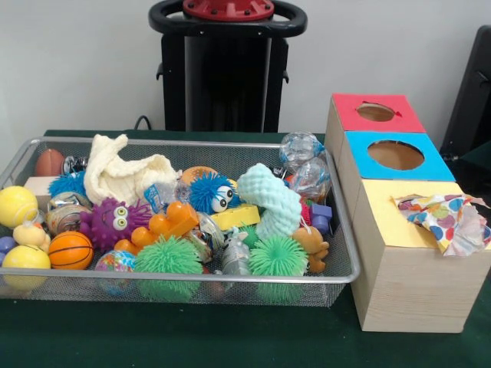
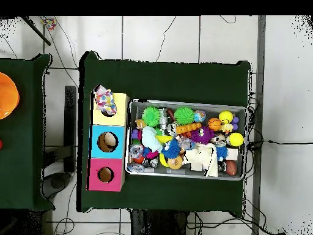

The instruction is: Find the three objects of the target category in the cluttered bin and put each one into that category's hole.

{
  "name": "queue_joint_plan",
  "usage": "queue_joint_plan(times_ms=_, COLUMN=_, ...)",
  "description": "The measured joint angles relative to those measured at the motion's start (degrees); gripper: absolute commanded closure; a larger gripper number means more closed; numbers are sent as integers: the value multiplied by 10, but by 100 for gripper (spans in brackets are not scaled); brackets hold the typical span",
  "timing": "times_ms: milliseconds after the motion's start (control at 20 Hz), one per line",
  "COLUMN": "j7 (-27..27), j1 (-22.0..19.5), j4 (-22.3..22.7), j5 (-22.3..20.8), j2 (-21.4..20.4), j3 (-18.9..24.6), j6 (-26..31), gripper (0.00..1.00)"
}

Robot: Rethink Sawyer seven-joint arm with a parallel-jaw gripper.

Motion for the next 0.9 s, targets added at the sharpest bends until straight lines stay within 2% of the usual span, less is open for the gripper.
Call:
queue_joint_plan(times_ms=50, j7=0, j1=-5, j4=13, j5=25, j2=1, j3=-3, j6=-13, gripper=100)
queue_joint_plan(times_ms=300, j7=1, j1=-45, j4=181, j5=170, j2=-28, j3=-27, j6=-199, gripper=100)
queue_joint_plan(times_ms=450, j7=4, j1=-65, j4=285, j5=211, j2=-51, j3=-36, j6=-323, gripper=100)
queue_joint_plan(times_ms=550, j7=8, j1=-71, j4=325, j5=221, j2=-60, j3=-42, j6=-369, gripper=100)
queue_joint_plan(times_ms=600, j7=14, j1=-74, j4=366, j5=231, j2=-71, j3=-51, j6=-413, gripper=100)
queue_joint_plan(times_ms=650, j7=19, j1=-75, j4=385, j5=235, j2=-77, j3=-58, j6=-434, gripper=100)
queue_joint_plan(times_ms=700, j7=32, j1=-74, j4=430, j5=242, j2=-90, j3=-74, j6=-476, gripper=100)
queue_joint_plan(times_ms=900, j7=89, j1=-60, j4=547, j5=252, j2=-126, j3=-127, j6=-570, gripper=100)
